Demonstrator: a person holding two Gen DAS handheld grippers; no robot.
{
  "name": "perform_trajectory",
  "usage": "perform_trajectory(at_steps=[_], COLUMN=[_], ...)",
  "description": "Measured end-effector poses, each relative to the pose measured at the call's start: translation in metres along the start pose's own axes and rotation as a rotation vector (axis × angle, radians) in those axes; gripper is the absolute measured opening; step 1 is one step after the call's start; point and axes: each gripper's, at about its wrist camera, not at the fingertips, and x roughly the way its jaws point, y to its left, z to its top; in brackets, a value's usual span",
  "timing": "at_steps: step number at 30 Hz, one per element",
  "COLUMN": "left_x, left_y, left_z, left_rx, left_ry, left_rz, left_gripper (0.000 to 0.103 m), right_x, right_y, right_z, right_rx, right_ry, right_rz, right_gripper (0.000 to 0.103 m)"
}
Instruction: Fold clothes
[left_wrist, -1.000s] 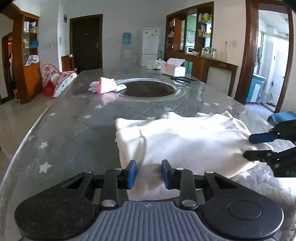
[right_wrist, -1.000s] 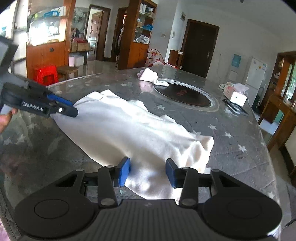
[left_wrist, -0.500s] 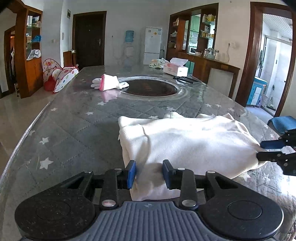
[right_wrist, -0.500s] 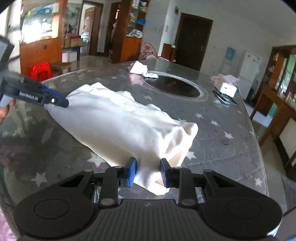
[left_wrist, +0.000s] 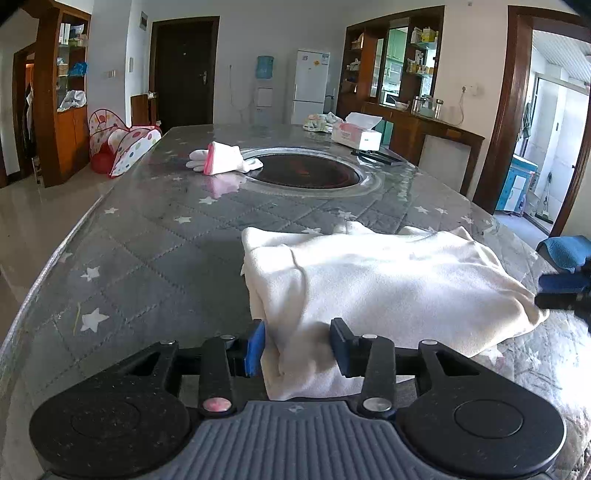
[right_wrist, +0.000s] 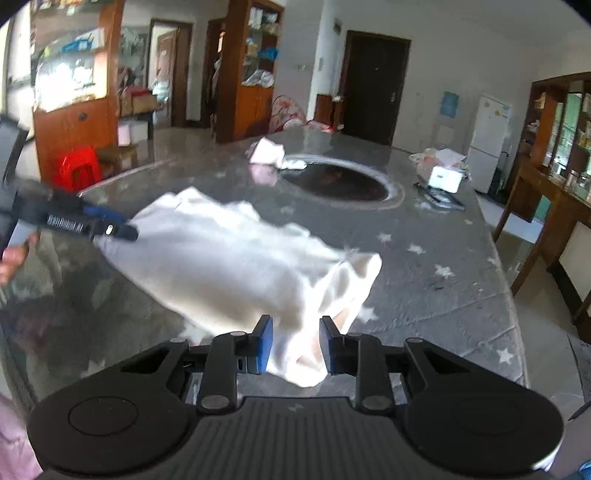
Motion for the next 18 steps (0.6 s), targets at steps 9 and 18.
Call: perform_trajectory(at_steps=[9, 18], left_x=[-0.004, -0.015], left_y=[0.004, 0.002], left_z=[0.004, 0.009], left_rx=[-0.039, -0.049], left_ry=[0.017, 0.039], left_rz=[-0.011, 0.006], left_gripper=[0.049, 0.072], right_x=[0.002, -0.006], right_y=[0.000, 0.015], right_z=[0.000, 0.019], right_rx=[-0.017, -0.060], right_ry=[0.000, -0.027], right_rz=[-0.032, 0.012], right_gripper=[0.030, 0.056])
